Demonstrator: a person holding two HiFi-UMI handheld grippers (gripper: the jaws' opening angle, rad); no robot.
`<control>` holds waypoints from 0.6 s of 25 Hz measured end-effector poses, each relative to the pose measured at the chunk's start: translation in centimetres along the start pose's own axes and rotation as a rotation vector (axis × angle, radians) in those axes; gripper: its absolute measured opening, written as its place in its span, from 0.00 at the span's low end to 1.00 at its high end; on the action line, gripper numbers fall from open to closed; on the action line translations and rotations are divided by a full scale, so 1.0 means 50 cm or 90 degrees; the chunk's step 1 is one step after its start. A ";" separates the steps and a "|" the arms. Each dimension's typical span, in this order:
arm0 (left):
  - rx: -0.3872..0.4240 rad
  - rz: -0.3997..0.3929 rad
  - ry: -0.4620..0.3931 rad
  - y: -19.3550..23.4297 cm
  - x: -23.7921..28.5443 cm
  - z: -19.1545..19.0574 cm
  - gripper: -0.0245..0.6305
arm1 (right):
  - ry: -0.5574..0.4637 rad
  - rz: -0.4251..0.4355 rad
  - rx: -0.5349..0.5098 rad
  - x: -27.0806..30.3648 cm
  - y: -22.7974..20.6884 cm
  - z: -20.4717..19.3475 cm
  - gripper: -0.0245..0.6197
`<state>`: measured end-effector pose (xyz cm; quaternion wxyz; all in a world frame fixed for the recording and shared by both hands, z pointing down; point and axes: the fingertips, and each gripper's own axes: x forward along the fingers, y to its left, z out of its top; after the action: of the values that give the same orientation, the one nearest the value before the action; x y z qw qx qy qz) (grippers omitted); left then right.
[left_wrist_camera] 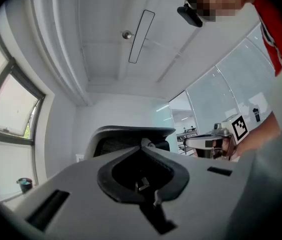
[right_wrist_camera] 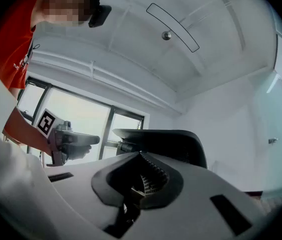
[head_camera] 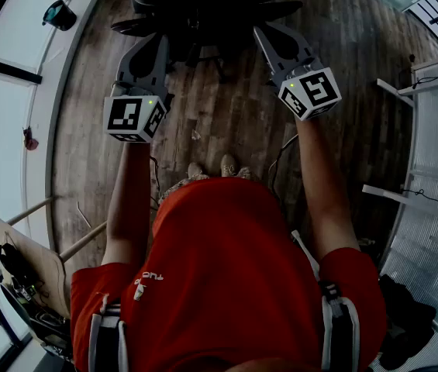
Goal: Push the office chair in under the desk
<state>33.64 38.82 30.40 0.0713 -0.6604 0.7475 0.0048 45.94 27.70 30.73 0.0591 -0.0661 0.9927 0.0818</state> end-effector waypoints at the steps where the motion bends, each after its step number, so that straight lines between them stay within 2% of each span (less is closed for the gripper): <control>1: 0.000 0.000 0.000 0.000 0.001 0.000 0.05 | 0.001 0.001 -0.001 0.000 -0.001 0.000 0.08; 10: 0.003 0.007 0.011 0.000 0.014 -0.012 0.05 | 0.007 0.020 -0.003 -0.006 -0.019 -0.006 0.08; 15: 0.028 0.029 0.029 0.016 0.019 -0.027 0.05 | 0.037 0.026 -0.043 -0.014 -0.052 -0.022 0.08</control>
<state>32.59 37.84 31.54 0.0685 -0.6412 0.7639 -0.0255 46.89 25.05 31.52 0.0265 -0.0501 0.9918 0.1143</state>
